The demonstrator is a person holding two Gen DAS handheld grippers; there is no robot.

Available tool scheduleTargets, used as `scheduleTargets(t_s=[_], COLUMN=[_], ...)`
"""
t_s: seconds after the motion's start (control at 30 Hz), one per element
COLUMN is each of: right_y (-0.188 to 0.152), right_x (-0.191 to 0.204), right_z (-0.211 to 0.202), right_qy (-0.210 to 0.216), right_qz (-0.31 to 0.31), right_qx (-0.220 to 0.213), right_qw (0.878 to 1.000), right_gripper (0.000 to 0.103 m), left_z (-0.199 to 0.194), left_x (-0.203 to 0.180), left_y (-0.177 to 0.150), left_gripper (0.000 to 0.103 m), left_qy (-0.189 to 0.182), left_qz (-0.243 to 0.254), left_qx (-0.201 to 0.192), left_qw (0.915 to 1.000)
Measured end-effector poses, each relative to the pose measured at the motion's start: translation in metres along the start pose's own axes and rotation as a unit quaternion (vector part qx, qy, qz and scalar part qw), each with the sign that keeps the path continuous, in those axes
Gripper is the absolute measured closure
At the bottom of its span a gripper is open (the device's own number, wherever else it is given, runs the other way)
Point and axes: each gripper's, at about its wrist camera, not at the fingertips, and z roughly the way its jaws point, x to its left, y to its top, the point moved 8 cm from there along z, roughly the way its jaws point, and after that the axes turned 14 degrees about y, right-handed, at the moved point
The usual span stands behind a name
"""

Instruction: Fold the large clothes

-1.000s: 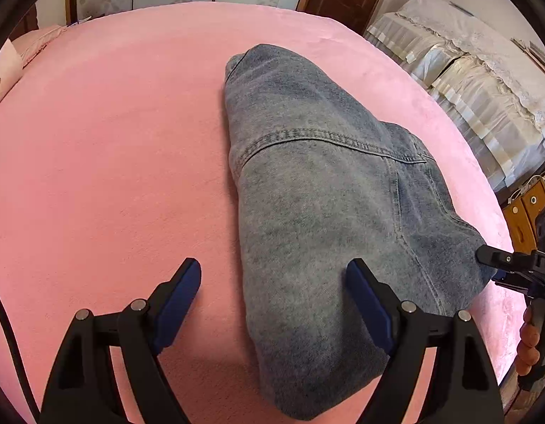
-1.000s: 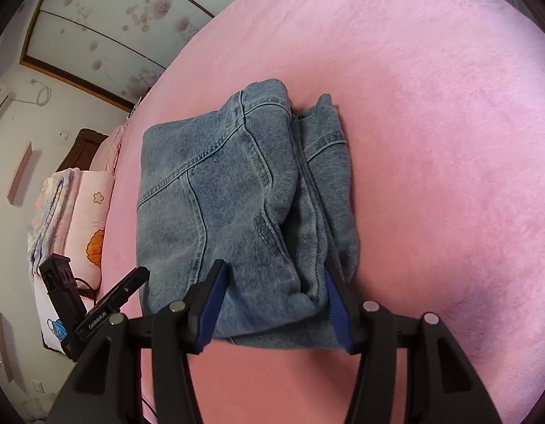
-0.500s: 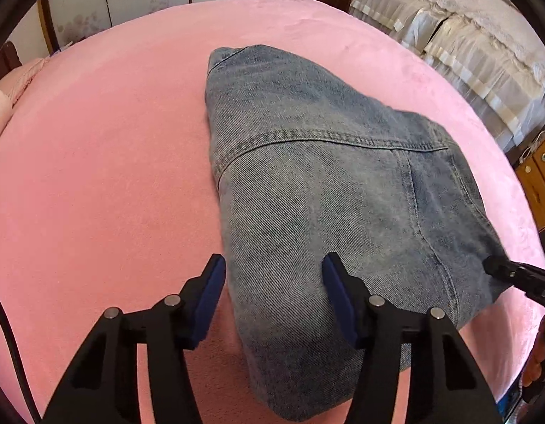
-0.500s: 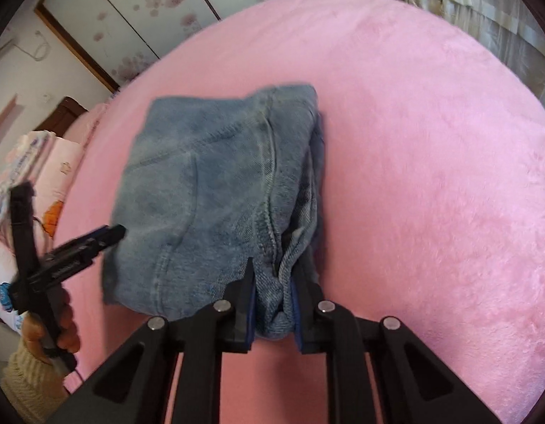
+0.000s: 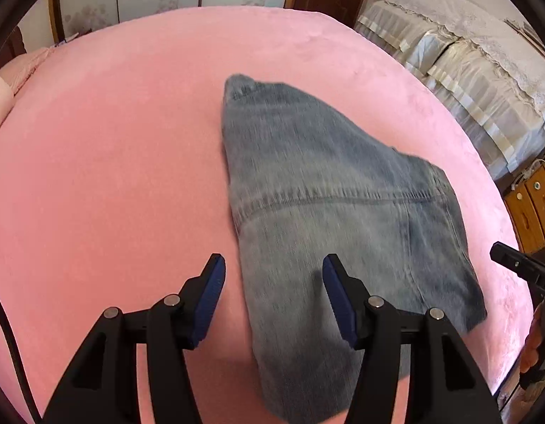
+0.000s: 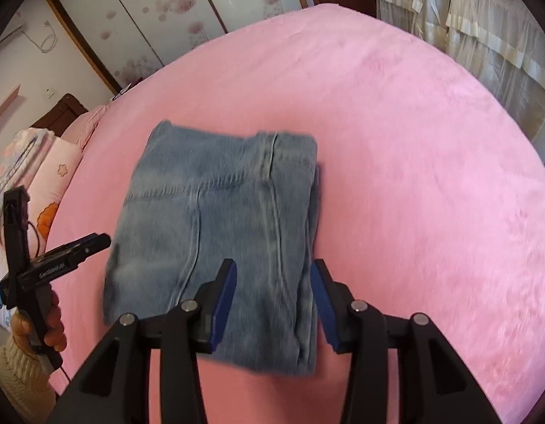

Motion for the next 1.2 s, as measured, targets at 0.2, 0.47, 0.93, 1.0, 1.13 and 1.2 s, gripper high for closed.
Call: scheduleTargets(t_s=[0.2, 0.47, 0.93, 1.0, 1.13, 1.2], right_y=[0.054, 0.079, 0.066, 0.065, 0.051, 0.041], right_x=[-0.026, -0.055, -0.053, -0.039, -0.002, 0.017], right_z=[0.051, 0.092, 0.064, 0.047, 0.020, 0.013], right_qy=[-0.005, -0.091, -0.098, -0.095, -0.079, -0.061], right_qz=[0.017, -0.009, -0.022, -0.042, -0.082, -0.096], right_qx=[0.003, 0.014, -0.008, -0.023, -0.040, -0.044], right_qw=[1.000, 0.996, 0.995, 0.994, 0.993, 0.993], right_gripper=[0.059, 0.060, 0.058, 0.058, 0.058, 0.058], left_z=[0.031, 0.075, 0.059, 0.041, 0.006, -0.010], left_x=[-0.016, -0.028, 0.003, 0.001, -0.005, -0.011], left_y=[0.055, 0.078, 0.067, 0.058, 0.043, 0.034], left_gripper=[0.047, 0.045, 0.029, 0.029, 0.029, 0.029], left_qy=[0.031, 0.101, 0.082, 0.095, 0.086, 0.061], left_qz=[0.015, 0.051, 0.010, 0.032, 0.034, 0.023], left_qx=[-0.007, 0.009, 0.009, 0.011, -0.005, -0.013], left_qw=[0.9994, 0.9936, 0.9965, 0.9949, 0.9957, 0.9978])
